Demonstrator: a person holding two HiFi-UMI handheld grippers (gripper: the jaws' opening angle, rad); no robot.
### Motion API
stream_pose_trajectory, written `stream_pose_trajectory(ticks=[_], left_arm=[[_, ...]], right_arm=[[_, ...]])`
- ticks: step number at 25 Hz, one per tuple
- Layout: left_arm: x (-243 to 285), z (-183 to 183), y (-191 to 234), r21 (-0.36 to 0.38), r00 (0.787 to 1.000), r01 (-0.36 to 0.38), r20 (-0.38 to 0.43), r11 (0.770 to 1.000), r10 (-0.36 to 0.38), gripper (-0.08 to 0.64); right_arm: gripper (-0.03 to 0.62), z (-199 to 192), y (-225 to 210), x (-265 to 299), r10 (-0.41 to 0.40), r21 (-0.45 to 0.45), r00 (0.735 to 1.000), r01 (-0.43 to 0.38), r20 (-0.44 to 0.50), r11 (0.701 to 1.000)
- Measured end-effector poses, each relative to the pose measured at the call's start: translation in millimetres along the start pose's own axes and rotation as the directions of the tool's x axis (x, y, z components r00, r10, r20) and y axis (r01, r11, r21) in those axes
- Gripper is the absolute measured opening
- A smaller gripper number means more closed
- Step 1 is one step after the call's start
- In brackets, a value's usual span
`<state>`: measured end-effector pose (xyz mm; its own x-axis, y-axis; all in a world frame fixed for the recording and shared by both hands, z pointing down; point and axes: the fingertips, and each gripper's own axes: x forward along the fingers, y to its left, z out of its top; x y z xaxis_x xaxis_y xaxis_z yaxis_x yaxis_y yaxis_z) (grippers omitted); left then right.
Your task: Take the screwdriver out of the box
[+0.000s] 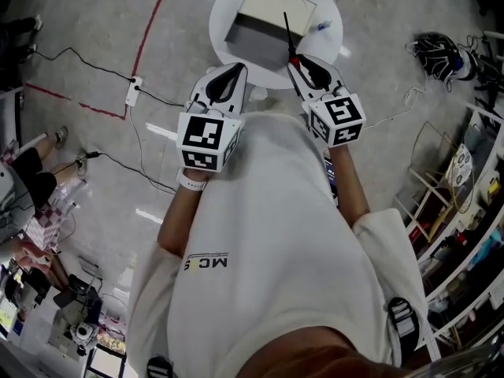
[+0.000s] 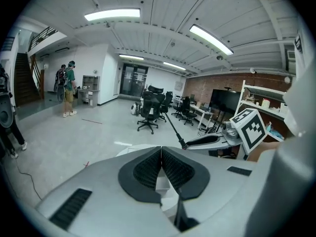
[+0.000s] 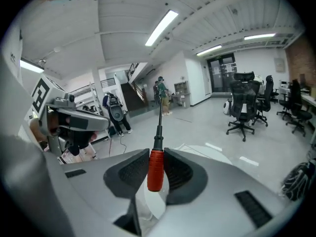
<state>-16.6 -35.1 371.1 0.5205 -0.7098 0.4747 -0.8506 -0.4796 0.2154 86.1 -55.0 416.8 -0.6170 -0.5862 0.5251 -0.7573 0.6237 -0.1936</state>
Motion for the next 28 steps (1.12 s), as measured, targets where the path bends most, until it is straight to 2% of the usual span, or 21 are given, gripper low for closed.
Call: stream_pose_trajectory(ticks=[6,11,15,20,26,28], left_arm=[[-4.4,15.1,-4.9,0.0,0.999,0.0,0.046,1.0,0.0,0.012],[-9.1,21.7,-5.1,-0.004,0.997,0.016,0.075,1.0,-0.015,0.012],[-9.2,23.8,-6.3,-0.007,0.996,0.036,0.082,0.999,-0.035,0.012],[-10.8,19.0,-7.4,-0.025,0.995,0.042,0.095,0.999,-0.039,0.012],[-9.9,26.2,-5.4,-0.053,0.992,0.038,0.122,0.998,-0.031,0.012],[-11.4,29.2,-4.4,-0.053,0.991,0.047,0.126,0.998,-0.04,0.012]], right_arm=[[0.147,27.1,-6.8,-42.9,-0.03,0.023,0.992,0.027,0.126,0.999],[0.147,40.3,-4.7,-75.1,-0.051,0.027,0.969,0.046,0.244,0.999],[0.147,51.0,-1.5,-99.6,-0.089,0.018,0.949,0.088,0.302,0.996],[0.147,54.8,-4.7,-110.5,-0.109,0.041,0.939,0.101,0.328,0.994],[0.149,56.3,-5.1,-105.7,-0.139,-0.024,0.939,0.155,0.316,0.988],[0.148,56.4,-3.3,-102.8,-0.149,0.008,0.938,0.154,0.314,0.988]])
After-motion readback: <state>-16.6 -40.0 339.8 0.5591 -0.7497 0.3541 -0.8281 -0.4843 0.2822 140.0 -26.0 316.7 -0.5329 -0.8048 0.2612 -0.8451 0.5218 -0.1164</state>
